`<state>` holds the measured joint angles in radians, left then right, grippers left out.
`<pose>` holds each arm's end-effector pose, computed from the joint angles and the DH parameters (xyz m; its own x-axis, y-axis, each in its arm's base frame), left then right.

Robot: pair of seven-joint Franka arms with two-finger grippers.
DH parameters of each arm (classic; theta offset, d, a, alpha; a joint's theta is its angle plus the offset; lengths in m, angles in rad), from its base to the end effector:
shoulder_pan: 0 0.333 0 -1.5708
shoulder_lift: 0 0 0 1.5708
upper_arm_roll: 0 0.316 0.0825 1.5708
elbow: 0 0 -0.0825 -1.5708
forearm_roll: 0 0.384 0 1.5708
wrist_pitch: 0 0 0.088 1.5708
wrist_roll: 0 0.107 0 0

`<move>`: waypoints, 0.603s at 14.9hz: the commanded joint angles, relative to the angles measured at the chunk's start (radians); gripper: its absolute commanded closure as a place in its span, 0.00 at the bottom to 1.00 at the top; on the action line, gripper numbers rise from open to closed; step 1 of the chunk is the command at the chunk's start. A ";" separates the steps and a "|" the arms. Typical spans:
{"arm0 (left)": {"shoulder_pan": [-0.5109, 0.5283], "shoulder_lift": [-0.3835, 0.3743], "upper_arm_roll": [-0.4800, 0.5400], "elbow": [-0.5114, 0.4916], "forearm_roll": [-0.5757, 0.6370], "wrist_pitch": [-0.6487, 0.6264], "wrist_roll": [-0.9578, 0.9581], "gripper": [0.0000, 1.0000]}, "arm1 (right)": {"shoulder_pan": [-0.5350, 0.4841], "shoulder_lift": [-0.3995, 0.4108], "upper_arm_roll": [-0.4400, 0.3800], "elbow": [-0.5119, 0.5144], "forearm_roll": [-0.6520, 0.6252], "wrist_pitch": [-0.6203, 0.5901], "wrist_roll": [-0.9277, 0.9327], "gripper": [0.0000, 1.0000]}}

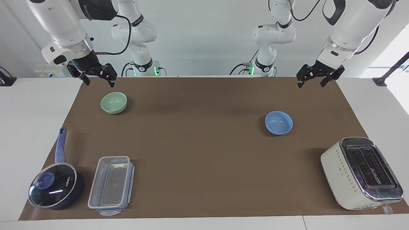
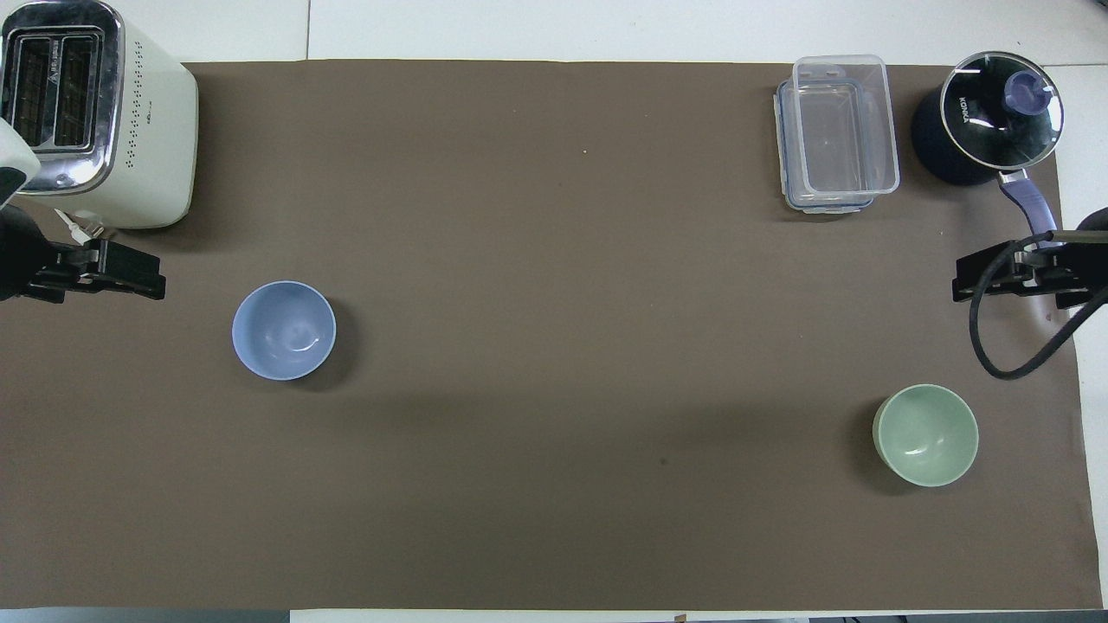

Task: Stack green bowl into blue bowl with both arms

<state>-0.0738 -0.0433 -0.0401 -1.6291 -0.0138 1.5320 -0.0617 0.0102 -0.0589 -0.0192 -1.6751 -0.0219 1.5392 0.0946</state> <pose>0.5324 -0.0629 0.6174 0.9971 -0.0524 -0.0544 -0.0520 -0.9986 0.0087 0.5306 -0.0075 0.6049 0.9918 -0.1039 -0.0746 -0.1021 -0.9944 0.0279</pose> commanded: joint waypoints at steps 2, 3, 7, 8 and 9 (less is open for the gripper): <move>-0.001 -0.081 0.003 -0.159 -0.009 0.083 0.011 0.00 | -0.022 -0.088 -0.002 -0.162 0.002 0.080 -0.010 0.00; 0.000 -0.114 0.003 -0.234 -0.009 0.144 0.011 0.00 | -0.042 -0.113 -0.004 -0.219 0.002 0.114 -0.044 0.00; 0.002 -0.156 0.002 -0.469 -0.009 0.348 0.023 0.00 | -0.133 -0.265 -0.008 -0.590 0.002 0.399 -0.194 0.00; 0.002 -0.153 0.002 -0.507 -0.009 0.403 0.025 0.00 | -0.153 -0.268 -0.010 -0.616 0.002 0.412 -0.228 0.00; 0.000 -0.142 0.002 -0.540 -0.009 0.462 0.022 0.00 | -0.183 -0.266 -0.010 -0.633 0.002 0.409 -0.268 0.00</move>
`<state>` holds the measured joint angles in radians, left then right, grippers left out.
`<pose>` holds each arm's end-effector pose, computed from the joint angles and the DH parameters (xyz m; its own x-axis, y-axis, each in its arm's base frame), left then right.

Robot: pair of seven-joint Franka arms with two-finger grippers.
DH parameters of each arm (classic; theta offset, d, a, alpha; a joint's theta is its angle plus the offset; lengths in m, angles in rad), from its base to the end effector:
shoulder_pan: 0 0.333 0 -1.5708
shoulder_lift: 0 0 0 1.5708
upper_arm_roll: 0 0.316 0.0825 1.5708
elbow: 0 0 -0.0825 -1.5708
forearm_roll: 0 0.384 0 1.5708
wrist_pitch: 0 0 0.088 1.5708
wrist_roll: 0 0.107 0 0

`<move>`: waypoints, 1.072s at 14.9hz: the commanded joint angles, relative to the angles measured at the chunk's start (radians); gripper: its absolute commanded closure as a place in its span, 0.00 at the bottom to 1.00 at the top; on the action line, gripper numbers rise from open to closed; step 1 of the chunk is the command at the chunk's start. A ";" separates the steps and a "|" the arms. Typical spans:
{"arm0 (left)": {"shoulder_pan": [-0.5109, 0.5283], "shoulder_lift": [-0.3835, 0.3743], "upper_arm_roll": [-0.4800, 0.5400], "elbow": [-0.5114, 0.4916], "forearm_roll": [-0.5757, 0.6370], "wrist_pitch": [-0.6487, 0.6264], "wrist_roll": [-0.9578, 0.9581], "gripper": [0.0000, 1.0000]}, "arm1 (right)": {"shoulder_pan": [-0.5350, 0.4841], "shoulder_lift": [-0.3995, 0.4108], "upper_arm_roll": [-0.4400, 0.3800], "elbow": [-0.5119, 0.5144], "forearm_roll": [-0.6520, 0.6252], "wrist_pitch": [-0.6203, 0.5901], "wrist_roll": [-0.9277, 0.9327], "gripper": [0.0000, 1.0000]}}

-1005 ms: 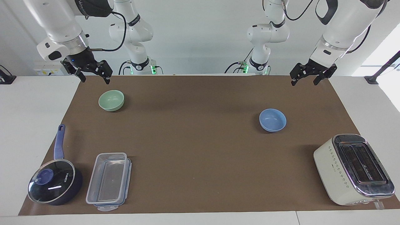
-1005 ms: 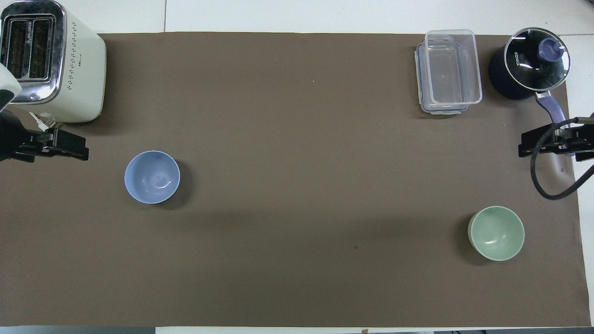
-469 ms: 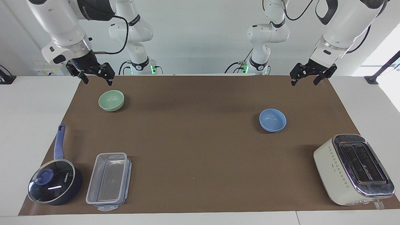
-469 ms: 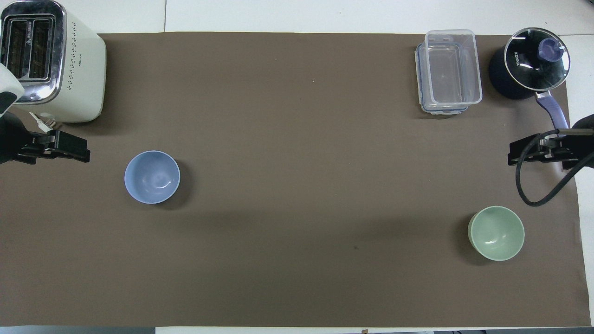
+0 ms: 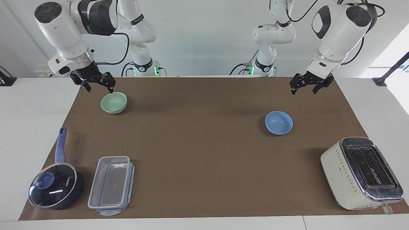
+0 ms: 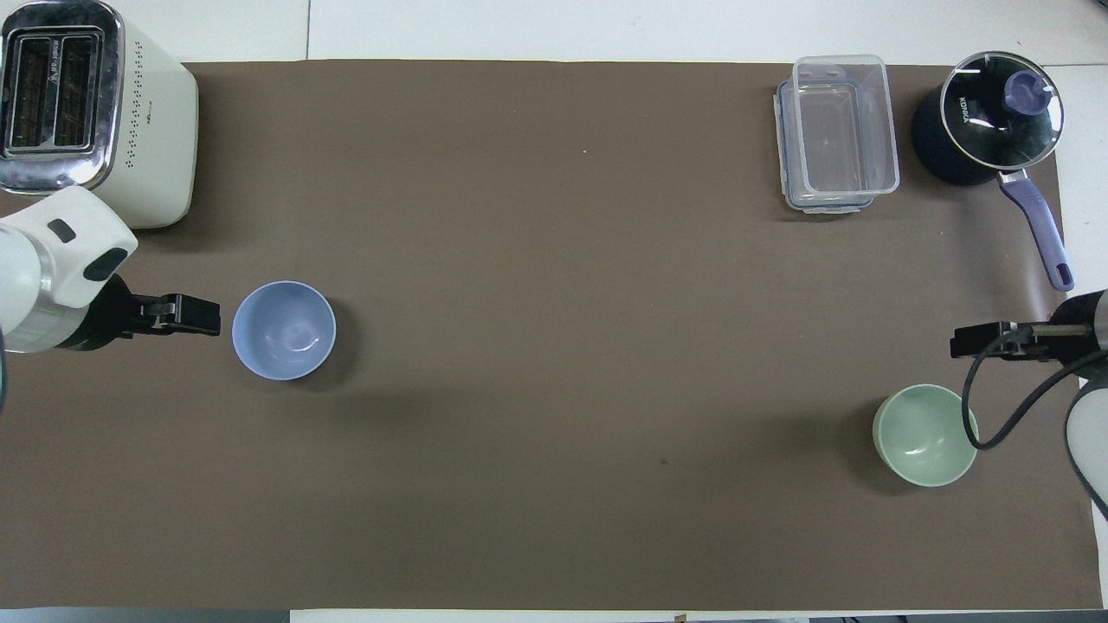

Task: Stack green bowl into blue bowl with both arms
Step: 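Reach the left gripper to the blue bowl while the right gripper reaches forward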

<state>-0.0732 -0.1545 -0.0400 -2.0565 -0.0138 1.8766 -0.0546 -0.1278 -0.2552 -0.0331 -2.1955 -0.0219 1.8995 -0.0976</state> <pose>0.5047 -0.0592 0.5018 0.9982 -0.0537 -0.0259 -0.0536 -0.9985 0.0055 0.4651 -0.0779 0.4873 0.9976 -0.0547 -0.0419 -0.0544 -0.9985 0.0080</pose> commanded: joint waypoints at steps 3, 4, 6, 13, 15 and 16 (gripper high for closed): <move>-0.005 0.048 0.002 -0.151 -0.006 0.206 0.033 0.00 | -0.128 -0.056 0.004 -0.203 0.002 0.111 -0.209 0.00; -0.005 0.068 0.003 -0.152 -0.005 0.235 0.053 0.00 | -0.154 -0.046 0.004 -0.237 0.002 0.157 -0.255 0.00; -0.007 0.096 0.003 -0.174 -0.002 0.294 0.053 0.00 | -0.193 -0.015 0.004 -0.277 0.002 0.235 -0.324 0.00; -0.005 0.190 0.003 -0.189 0.049 0.424 0.056 0.07 | -0.204 0.051 0.004 -0.381 0.002 0.423 -0.353 0.00; -0.005 0.208 0.003 -0.189 0.110 0.444 0.058 0.12 | -0.204 0.065 0.004 -0.394 0.002 0.435 -0.353 0.00; -0.003 0.217 0.003 -0.189 0.136 0.450 0.077 0.13 | -0.204 0.063 0.004 -0.394 0.002 0.428 -0.355 0.00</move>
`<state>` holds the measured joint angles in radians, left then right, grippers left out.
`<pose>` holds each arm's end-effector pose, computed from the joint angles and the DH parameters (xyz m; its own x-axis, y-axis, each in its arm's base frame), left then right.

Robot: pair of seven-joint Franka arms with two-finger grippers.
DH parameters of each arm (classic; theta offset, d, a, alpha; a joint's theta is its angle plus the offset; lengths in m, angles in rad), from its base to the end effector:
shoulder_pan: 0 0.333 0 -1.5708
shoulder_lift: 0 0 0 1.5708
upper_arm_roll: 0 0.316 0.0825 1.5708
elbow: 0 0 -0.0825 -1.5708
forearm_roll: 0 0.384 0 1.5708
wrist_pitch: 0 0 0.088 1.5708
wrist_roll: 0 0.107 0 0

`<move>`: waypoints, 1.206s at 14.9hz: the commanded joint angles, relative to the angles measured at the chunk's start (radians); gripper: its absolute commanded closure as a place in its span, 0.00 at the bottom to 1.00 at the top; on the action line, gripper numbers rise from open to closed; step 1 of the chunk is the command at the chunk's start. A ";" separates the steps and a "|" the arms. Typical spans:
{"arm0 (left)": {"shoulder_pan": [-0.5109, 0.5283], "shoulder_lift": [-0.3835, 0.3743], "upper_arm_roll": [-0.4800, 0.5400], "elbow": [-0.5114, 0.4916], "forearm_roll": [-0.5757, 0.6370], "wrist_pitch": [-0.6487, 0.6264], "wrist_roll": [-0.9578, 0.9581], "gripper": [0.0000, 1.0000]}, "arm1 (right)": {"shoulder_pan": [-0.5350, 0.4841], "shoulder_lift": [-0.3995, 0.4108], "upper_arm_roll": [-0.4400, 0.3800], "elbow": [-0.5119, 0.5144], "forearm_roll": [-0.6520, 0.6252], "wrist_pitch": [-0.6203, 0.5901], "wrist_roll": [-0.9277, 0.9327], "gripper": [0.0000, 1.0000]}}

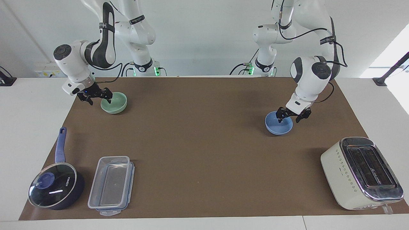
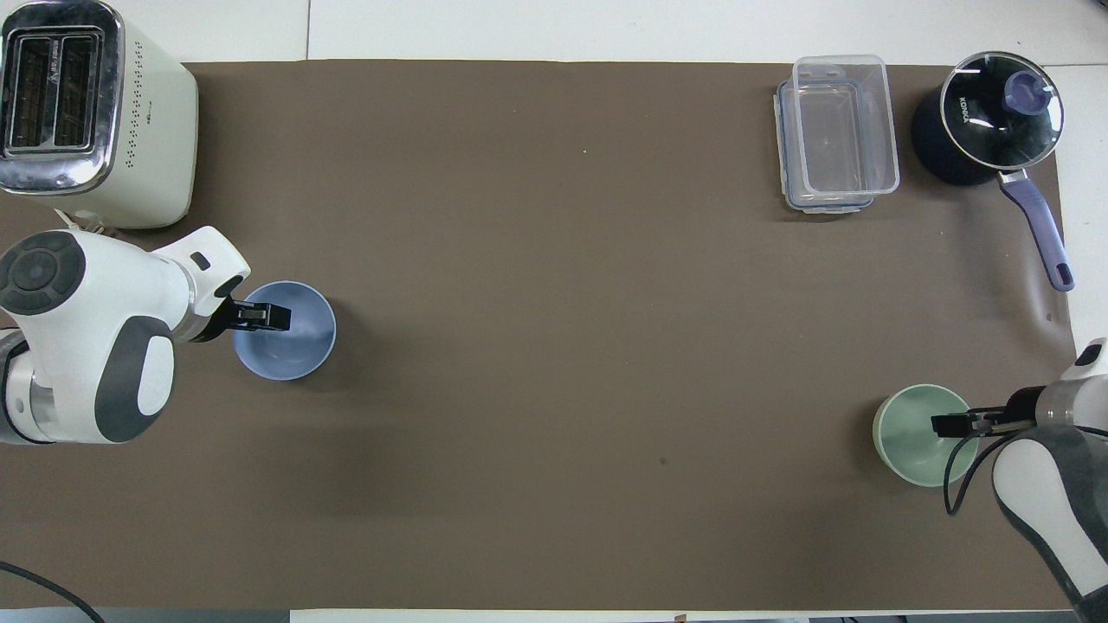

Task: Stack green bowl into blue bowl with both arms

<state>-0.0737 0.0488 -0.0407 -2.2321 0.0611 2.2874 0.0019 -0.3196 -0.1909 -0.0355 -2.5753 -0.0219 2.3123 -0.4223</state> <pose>0.5282 -0.0592 0.3504 0.9878 -0.1557 0.0056 -0.1553 -0.9869 -0.0443 0.3983 -0.1478 0.3234 0.9941 0.0839 -0.0692 0.0826 -0.9963 -0.0220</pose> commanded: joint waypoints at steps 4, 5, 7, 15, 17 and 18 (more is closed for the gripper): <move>0.009 0.020 0.004 -0.014 0.063 0.049 0.069 0.30 | -0.018 -0.004 0.006 -0.012 0.002 -0.019 -0.029 0.11; 0.009 0.020 0.004 -0.014 0.063 0.049 0.069 0.46 | -0.025 -0.004 0.006 -0.012 0.002 -0.021 -0.033 0.34; 0.011 0.022 0.004 -0.012 0.063 0.049 0.055 0.91 | -0.047 -0.004 0.006 -0.009 0.000 -0.024 -0.077 0.98; 0.008 0.059 0.001 0.179 0.005 -0.176 -0.013 1.00 | -0.061 -0.005 0.008 0.017 0.045 -0.088 -0.119 1.00; -0.007 0.060 0.004 0.273 -0.134 -0.299 -0.048 1.00 | -0.056 -0.007 0.009 0.084 0.050 -0.160 -0.116 1.00; -0.026 0.060 0.002 0.305 -0.153 -0.340 -0.089 1.00 | -0.056 -0.007 0.014 0.119 0.050 -0.194 -0.113 1.00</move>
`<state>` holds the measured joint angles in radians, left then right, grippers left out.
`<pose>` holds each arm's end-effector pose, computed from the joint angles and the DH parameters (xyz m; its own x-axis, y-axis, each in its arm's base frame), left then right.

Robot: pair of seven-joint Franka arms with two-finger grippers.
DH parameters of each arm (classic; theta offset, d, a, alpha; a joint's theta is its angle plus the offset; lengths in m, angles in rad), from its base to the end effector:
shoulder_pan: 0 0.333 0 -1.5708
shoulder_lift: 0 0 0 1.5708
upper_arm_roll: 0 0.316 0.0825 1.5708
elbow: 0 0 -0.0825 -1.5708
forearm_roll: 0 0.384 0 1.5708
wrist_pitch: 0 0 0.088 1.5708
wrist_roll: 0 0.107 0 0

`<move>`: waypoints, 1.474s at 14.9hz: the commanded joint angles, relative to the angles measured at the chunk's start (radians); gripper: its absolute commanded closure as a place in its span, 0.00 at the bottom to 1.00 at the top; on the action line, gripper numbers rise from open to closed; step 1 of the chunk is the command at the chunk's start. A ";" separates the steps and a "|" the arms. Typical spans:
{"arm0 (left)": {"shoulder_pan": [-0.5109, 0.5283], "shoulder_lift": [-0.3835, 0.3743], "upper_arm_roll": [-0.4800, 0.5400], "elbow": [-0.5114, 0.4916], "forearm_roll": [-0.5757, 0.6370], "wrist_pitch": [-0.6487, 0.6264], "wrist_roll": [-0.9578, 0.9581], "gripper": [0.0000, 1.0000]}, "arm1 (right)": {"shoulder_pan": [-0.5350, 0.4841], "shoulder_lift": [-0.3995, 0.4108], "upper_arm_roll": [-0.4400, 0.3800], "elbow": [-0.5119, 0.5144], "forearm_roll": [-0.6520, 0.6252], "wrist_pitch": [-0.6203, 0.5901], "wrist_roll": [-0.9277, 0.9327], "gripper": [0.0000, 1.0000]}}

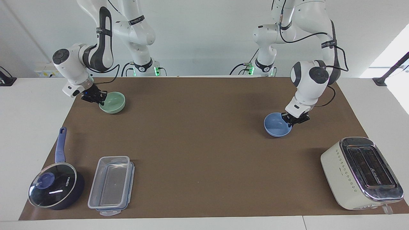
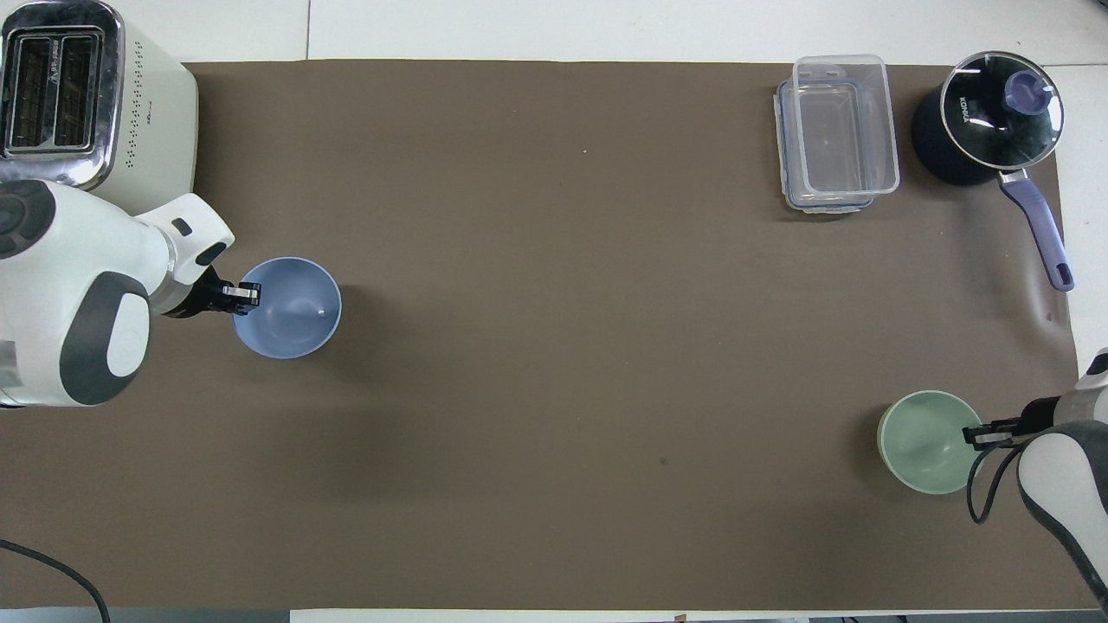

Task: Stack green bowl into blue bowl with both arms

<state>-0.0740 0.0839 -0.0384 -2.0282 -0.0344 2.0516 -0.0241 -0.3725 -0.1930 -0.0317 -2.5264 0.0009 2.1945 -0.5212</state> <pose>0.5580 -0.0646 0.4018 0.9955 -0.0722 -0.0615 -0.0704 -0.9970 0.0312 0.3930 -0.1678 0.3351 0.9858 0.1207 -0.1168 0.1125 -0.9908 -0.0748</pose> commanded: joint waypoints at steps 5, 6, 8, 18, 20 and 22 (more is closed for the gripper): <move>-0.323 0.033 -0.001 0.118 -0.084 -0.084 -0.472 1.00 | 0.066 -0.025 0.015 0.217 0.028 -0.205 0.070 1.00; -0.393 0.024 -0.001 0.102 -0.085 -0.053 -0.538 1.00 | 0.076 -0.025 0.015 0.242 0.027 -0.219 0.085 1.00; -0.498 0.008 -0.001 0.050 -0.105 0.027 -0.640 1.00 | 0.078 -0.022 0.015 0.297 0.025 -0.248 0.110 1.00; -0.713 0.075 0.003 -0.110 -0.121 0.355 -0.734 1.00 | 0.240 0.060 0.032 0.567 0.010 -0.467 0.410 1.00; -0.715 0.079 0.003 -0.112 -0.119 0.358 -0.734 1.00 | 0.302 0.064 0.032 0.578 0.013 -0.467 0.496 1.00; -0.711 0.080 0.003 -0.107 -0.117 0.357 -0.729 0.96 | 0.365 0.070 0.033 0.592 0.024 -0.466 0.590 1.00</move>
<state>-0.7657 0.1685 -0.0564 -2.1276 -0.1338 2.3852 -0.7644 -0.0537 -0.1420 0.0003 -1.9721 0.0163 1.7510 -0.0143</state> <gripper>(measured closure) 0.952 0.952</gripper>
